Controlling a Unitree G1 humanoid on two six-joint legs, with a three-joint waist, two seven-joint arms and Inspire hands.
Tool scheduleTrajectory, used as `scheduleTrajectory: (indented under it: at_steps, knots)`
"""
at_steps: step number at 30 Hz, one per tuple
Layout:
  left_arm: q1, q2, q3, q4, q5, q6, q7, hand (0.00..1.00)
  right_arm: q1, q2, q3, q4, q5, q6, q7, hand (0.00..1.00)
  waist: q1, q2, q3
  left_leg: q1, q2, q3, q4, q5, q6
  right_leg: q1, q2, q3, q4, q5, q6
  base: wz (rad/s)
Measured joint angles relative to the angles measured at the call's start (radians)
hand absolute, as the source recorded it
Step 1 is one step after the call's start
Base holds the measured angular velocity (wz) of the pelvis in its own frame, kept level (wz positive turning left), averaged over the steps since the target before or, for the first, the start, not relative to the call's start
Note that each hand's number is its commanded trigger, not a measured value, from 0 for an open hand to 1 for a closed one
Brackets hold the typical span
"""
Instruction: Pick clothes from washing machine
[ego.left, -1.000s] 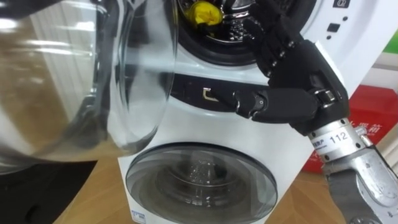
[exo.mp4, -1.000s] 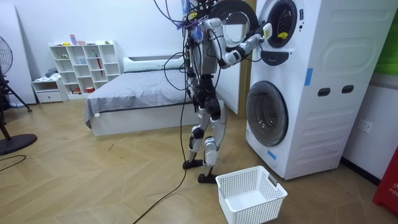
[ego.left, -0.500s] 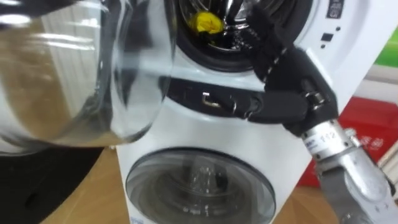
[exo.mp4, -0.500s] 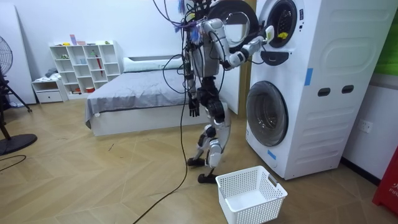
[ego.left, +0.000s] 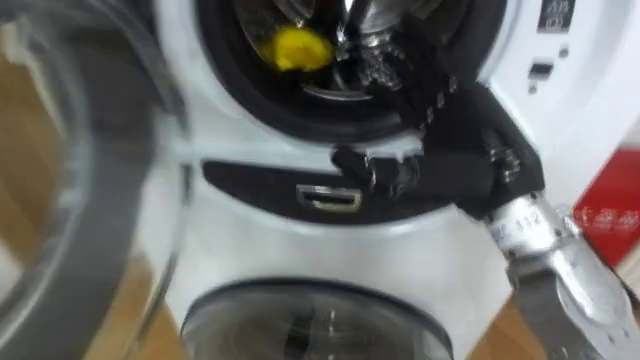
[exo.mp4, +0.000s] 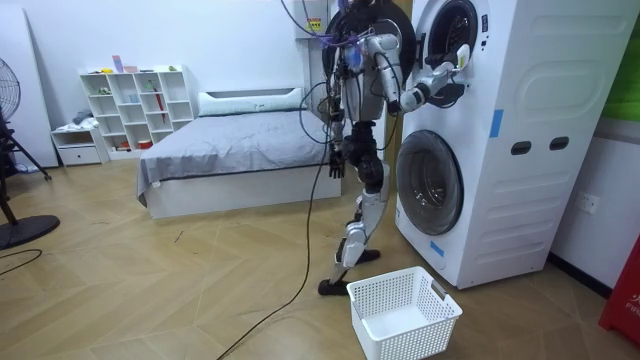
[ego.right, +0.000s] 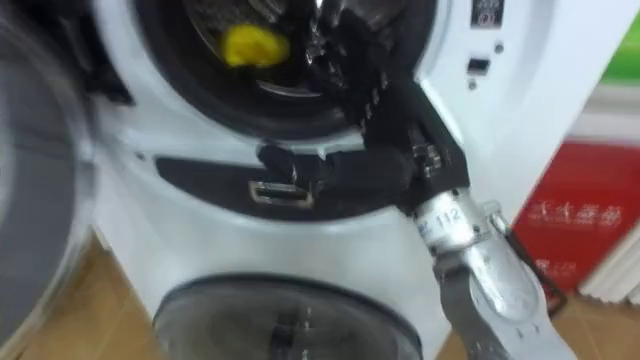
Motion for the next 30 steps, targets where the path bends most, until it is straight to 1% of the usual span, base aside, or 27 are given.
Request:
scheduleTrajectory:
  at_steps: [1, 2, 3, 4, 5, 6, 7, 8, 9, 10, 11, 12, 13, 14, 15, 16, 17, 18, 19, 20, 21, 22, 24, 25, 27, 30]
  knots:
    - [-0.022, 0.001, 0.001, -0.001, 0.000, 0.000, 0.001, 0.00, 0.009, -0.007, 0.001, -0.013, -0.003, -0.001, 0.015, 0.00, -0.006, 0.000, 0.0027, 0.014, -0.006, 0.008, 0.001, -0.007, 0.011, -0.018, -0.018, 0.005, 0.061, -0.006, 0.011, -0.15]
    - [-0.032, 0.001, 0.001, -0.001, 0.001, 0.000, 0.001, 0.00, 0.013, -0.012, 0.003, -0.014, -0.007, -0.002, 0.019, 0.00, -0.008, 0.001, 0.0034, 0.020, -0.008, 0.013, 0.001, -0.014, 0.013, -0.028, -0.023, 0.009, 0.094, -0.007, 0.012, -0.24]
    - [-0.059, 0.004, 0.001, -0.002, 0.002, 0.000, 0.001, 0.00, 0.028, -0.020, 0.000, -0.012, -0.021, -0.009, 0.020, 0.00, -0.002, 0.002, 0.0027, 0.040, -0.012, 0.021, 0.001, -0.033, 0.017, -0.044, -0.035, 0.011, 0.165, -0.009, 0.018, -0.17]
    - [-0.076, 0.010, 0.001, -0.007, 0.002, -0.008, 0.002, 0.00, 0.028, -0.017, 0.001, -0.006, -0.028, -0.008, 0.016, 0.00, -0.003, 0.004, 0.0040, 0.062, -0.019, 0.019, 0.002, -0.055, 0.024, -0.061, -0.053, 0.012, 0.244, -0.015, 0.028, -0.12]
    - [-0.083, 0.012, 0.000, -0.010, 0.001, -0.009, 0.002, 0.00, 0.028, -0.013, 0.001, -0.003, -0.032, -0.008, 0.013, 0.00, -0.003, 0.007, 0.0061, 0.069, -0.025, 0.018, 0.004, -0.064, 0.029, -0.076, -0.064, 0.011, 0.283, -0.013, 0.031, -0.05]
    - [-0.096, 0.013, -0.001, -0.021, 0.000, -0.008, 0.002, 0.00, 0.026, -0.009, -0.001, 0.000, -0.053, -0.008, 0.000, 0.00, -0.003, 0.003, 0.0048, 0.079, -0.033, 0.017, 0.010, -0.073, 0.041, -0.106, -0.083, 0.008, 0.363, 0.001, 0.054, 0.00]
    - [-0.096, 0.015, -0.005, -0.022, -0.007, -0.008, 0.003, 0.00, 0.035, -0.007, -0.009, 0.009, -0.060, -0.010, -0.011, 0.00, -0.008, 0.009, 0.0079, 0.093, -0.042, 0.016, 0.012, -0.079, 0.049, -0.129, -0.091, 0.016, 0.422, 0.022, 0.067, 0.00]
    - [-0.096, 0.015, -0.006, -0.022, -0.013, -0.006, 0.003, 0.00, 0.035, -0.007, -0.011, 0.017, -0.061, -0.010, -0.016, 0.00, -0.008, 0.009, 0.0089, 0.100, -0.042, 0.020, 0.012, -0.086, 0.053, -0.139, -0.091, 0.025, 0.443, 0.038, 0.068, -0.07]
    - [-0.101, 0.015, -0.013, -0.026, -0.010, 0.003, 0.003, 0.00, 0.035, -0.007, -0.019, 0.035, -0.062, -0.010, -0.017, 0.00, -0.009, 0.027, 0.0009, 0.109, -0.036, 0.017, 0.012, -0.090, 0.058, -0.154, -0.085, 0.026, 0.468, 0.069, 0.069, -0.22]
    - [-0.097, 0.016, -0.017, -0.030, -0.007, 0.003, 0.003, 0.00, 0.033, -0.006, -0.031, 0.051, -0.066, -0.010, -0.017, 0.00, -0.003, 0.045, 0.0016, 0.116, -0.037, -0.007, 0.009, -0.092, 0.070, -0.159, -0.076, 0.030, 0.467, 0.089, 0.071, -0.32]
    - [-0.095, 0.016, -0.017, -0.029, -0.008, 0.002, 0.004, 0.00, 0.028, -0.003, -0.036, 0.064, -0.066, -0.010, -0.016, 0.00, 0.005, 0.054, 0.0043, 0.120, -0.040, -0.027, 0.005, -0.090, 0.076, -0.161, -0.064, 0.038, 0.457, 0.072, 0.072, -0.73]
    - [-0.089, 0.017, -0.014, -0.028, -0.010, 0.001, 0.006, 0.00, 0.008, 0.000, -0.035, 0.089, -0.065, -0.001, -0.014, 0.00, 0.023, 0.064, 0.0073, 0.130, -0.041, -0.063, -0.012, -0.087, 0.084, -0.178, -0.033, 0.046, 0.406, 0.032, 0.057, -0.79]
    - [-0.075, 0.025, -0.012, -0.028, -0.010, 0.000, 0.008, 0.00, -0.006, 0.003, -0.031, 0.107, -0.062, 0.017, -0.007, 0.00, 0.024, 0.070, 0.0098, 0.138, -0.038, -0.105, -0.037, -0.073, 0.083, -0.191, -0.002, 0.035, 0.336, 0.014, 0.030, -0.56]
    - [-0.070, 0.030, -0.013, -0.029, -0.010, 0.000, 0.008, 0.00, -0.008, 0.003, -0.029, 0.109, -0.060, 0.026, -0.007, 0.00, 0.016, 0.069, 0.0090, 0.139, -0.038, -0.128, -0.043, -0.065, 0.082, -0.195, 0.016, 0.030, 0.290, 0.013, 0.027, 0.10]
    - [-0.059, 0.034, -0.018, -0.027, -0.010, 0.000, 0.007, 0.00, -0.008, 0.002, -0.034, 0.109, -0.058, 0.037, -0.013, 0.00, 0.001, 0.064, 0.0087, 0.133, -0.041, -0.166, -0.045, -0.054, 0.081, -0.199, 0.040, 0.029, 0.185, 0.015, 0.024, 0.41]
    - [-0.059, 0.030, -0.023, -0.023, -0.012, 0.000, 0.005, 0.00, -0.020, 0.002, -0.035, 0.111, -0.055, 0.047, -0.027, 0.00, -0.001, 0.059, 0.0083, 0.126, -0.046, -0.179, -0.043, -0.051, 0.079, -0.205, 0.050, 0.046, 0.099, 0.019, 0.024, 0.43]
    - [-0.058, 0.028, -0.026, -0.023, -0.011, 0.000, 0.001, 0.00, -0.030, 0.001, -0.035, 0.113, -0.053, 0.054, -0.031, 0.00, -0.004, 0.055, 0.0075, 0.123, -0.055, -0.190, -0.041, -0.050, 0.078, -0.207, 0.049, 0.055, 0.063, 0.023, 0.021, 0.54]
    - [-0.052, 0.023, -0.030, -0.022, -0.009, 0.000, -0.005, 0.00, -0.038, -0.002, -0.037, 0.114, -0.053, 0.057, -0.038, 0.00, -0.013, 0.050, 0.0040, 0.121, -0.061, -0.198, -0.039, -0.045, 0.076, -0.203, 0.046, 0.054, 0.039, 0.058, 0.010, 0.57]
    - [-0.033, 0.023, -0.037, -0.026, -0.008, 0.000, -0.009, 0.00, -0.037, -0.003, -0.040, 0.115, -0.053, 0.056, -0.046, 0.00, -0.012, 0.049, 0.0017, 0.121, -0.062, -0.198, -0.040, -0.038, 0.069, -0.193, 0.044, 0.044, 0.019, 0.091, 0.009, 0.47]
    - [-0.023, 0.023, -0.037, -0.026, -0.006, 0.001, -0.009, 0.00, -0.037, -0.003, -0.038, 0.113, -0.053, 0.054, -0.046, 0.00, -0.010, 0.048, 0.0015, 0.122, -0.062, -0.197, -0.040, -0.034, 0.066, -0.192, 0.043, 0.044, 0.013, 0.107, 0.009, 0.00]
    - [-0.002, 0.025, -0.036, -0.026, -0.005, 0.005, -0.009, 0.00, -0.037, -0.003, -0.033, 0.113, -0.052, 0.049, -0.038, 0.00, -0.006, 0.047, 0.0012, 0.124, -0.062, -0.198, -0.039, -0.030, 0.066, -0.192, 0.043, 0.044, 0.001, 0.139, 0.007, -0.27]
    - [0.005, 0.026, -0.035, -0.026, -0.005, 0.007, -0.009, 0.00, -0.037, -0.003, -0.032, 0.114, -0.049, 0.049, -0.026, 0.00, -0.001, 0.047, 0.0015, 0.123, -0.062, -0.202, -0.039, -0.030, 0.066, -0.192, 0.045, 0.042, -0.009, 0.158, 0.004, -0.27]
    - [0.007, 0.025, -0.017, -0.033, 0.015, 0.004, -0.012, 0.00, -0.037, -0.002, -0.034, 0.113, -0.052, 0.049, -0.018, 0.00, 0.008, 0.046, 0.0007, 0.119, -0.056, -0.207, -0.043, -0.030, 0.065, -0.184, 0.053, 0.037, -0.034, 0.169, 0.000, -0.07]
    - [0.016, 0.025, -0.004, -0.039, 0.022, 0.001, -0.012, 0.00, -0.037, -0.002, -0.034, 0.111, -0.050, 0.049, -0.015, 0.00, 0.013, 0.041, 0.0005, 0.121, -0.055, -0.208, -0.049, -0.030, 0.064, -0.183, 0.053, 0.035, -0.037, 0.173, -0.004, 0.00]
    - [0.017, 0.025, 0.003, -0.044, 0.026, 0.001, -0.022, 0.00, -0.037, -0.002, -0.032, 0.111, -0.046, 0.049, -0.004, 0.00, 0.014, 0.038, -0.0010, 0.123, -0.053, -0.208, -0.049, -0.025, 0.057, -0.182, 0.055, 0.035, -0.038, 0.180, -0.006, 0.00]
    - [0.017, 0.025, 0.001, -0.044, 0.024, 0.003, -0.033, 0.00, -0.037, -0.003, -0.027, 0.111, -0.032, 0.049, 0.001, 0.00, 0.013, 0.038, -0.0009, 0.121, -0.046, -0.216, -0.046, -0.020, 0.050, -0.170, 0.065, 0.028, -0.060, 0.189, -0.012, 0.03]
